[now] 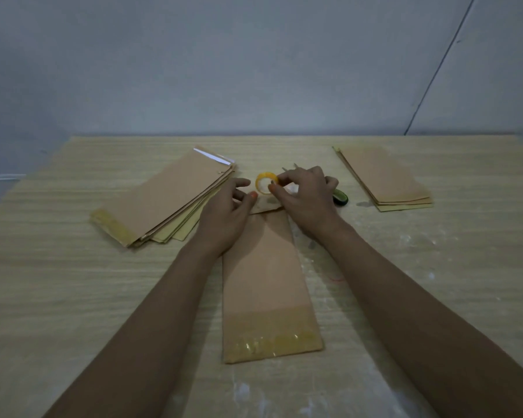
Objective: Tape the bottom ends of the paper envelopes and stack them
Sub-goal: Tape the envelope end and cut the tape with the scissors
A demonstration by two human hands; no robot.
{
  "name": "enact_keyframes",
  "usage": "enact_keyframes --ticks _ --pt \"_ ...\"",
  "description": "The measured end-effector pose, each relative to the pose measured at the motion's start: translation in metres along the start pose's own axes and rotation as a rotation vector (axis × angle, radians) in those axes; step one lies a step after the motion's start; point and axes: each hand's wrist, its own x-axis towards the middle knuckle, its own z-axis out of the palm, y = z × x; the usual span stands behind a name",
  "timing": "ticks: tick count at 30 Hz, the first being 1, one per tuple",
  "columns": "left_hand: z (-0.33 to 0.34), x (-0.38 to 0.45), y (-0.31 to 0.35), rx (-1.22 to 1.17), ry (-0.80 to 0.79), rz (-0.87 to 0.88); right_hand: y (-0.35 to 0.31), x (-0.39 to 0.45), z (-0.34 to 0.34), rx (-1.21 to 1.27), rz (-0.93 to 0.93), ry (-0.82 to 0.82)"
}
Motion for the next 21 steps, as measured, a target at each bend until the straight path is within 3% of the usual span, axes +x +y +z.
enact_keyframes --ticks 5,13,21 --pt "-0.005 0.0 0.003 -0.143 -0.047 0.095 -0.005 -0.008 -0.005 0.477 0.074 -0.089" --pt "-0.009 -0.005 0.01 -0.244 -0.109 0.052 -0.018 -0.012 -0.023 1.204 0.529 -0.326" --pt "-0.01 -0.007 0.013 -0.27 -0.136 0.087 -0.02 -0.013 -0.025 1.361 0.623 -0.371"
